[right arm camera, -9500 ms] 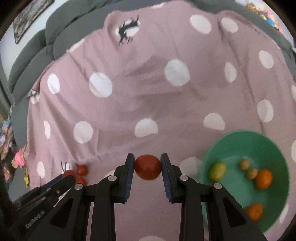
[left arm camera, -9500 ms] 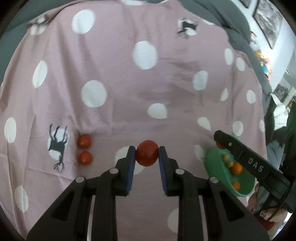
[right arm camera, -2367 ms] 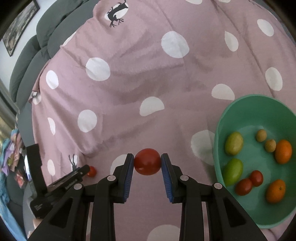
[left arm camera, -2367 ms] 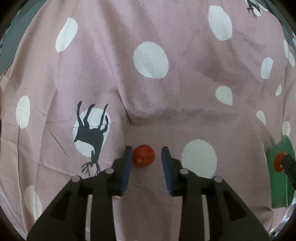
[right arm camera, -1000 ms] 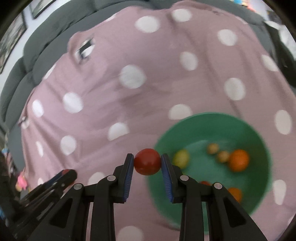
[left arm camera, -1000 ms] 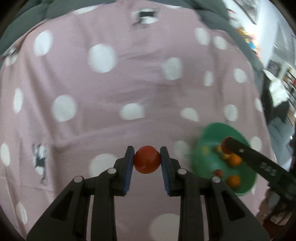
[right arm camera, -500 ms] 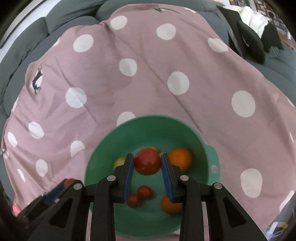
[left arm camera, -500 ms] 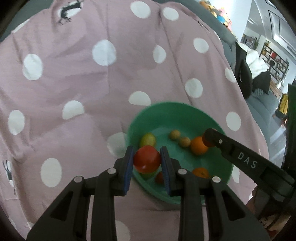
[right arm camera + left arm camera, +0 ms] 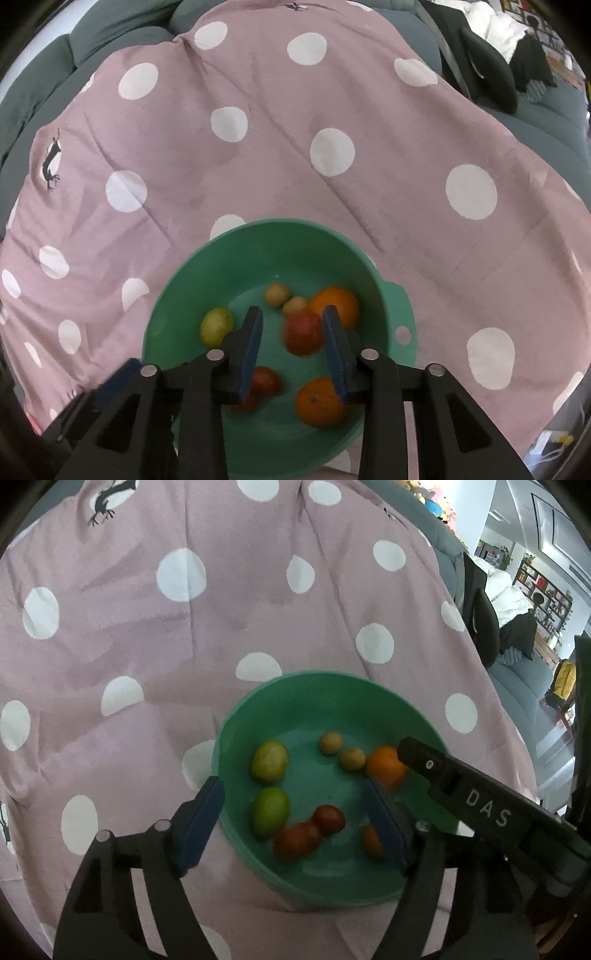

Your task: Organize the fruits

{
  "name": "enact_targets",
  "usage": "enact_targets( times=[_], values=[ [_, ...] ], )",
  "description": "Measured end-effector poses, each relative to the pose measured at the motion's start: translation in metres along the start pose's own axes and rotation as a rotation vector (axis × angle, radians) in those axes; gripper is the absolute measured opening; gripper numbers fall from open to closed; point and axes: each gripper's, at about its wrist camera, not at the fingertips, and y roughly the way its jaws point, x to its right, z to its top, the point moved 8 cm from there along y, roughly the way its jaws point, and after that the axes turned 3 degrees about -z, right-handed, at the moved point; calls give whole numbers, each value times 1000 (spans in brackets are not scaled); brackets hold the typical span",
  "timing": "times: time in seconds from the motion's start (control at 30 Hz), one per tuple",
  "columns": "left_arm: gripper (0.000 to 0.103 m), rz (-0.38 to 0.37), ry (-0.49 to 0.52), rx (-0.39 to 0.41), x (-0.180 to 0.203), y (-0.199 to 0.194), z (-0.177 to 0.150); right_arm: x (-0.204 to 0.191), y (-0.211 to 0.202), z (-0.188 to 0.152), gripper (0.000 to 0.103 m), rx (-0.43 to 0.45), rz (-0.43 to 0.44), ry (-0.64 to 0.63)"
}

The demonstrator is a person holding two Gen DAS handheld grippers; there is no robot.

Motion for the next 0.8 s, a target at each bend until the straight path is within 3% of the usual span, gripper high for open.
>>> enact_targets(
  times=[0.07, 0.37, 0.8],
  values=[
    [79, 6, 1, -5, 0, -2, 1, 2, -4, 1, 52, 15, -12, 1],
    [85, 25, 13, 49, -1, -25, 7, 8, -23, 7, 53, 64, -44, -5],
    [85, 37, 2, 80, -6, -41, 9, 2, -37, 13, 53, 110, -58, -40]
  ],
)
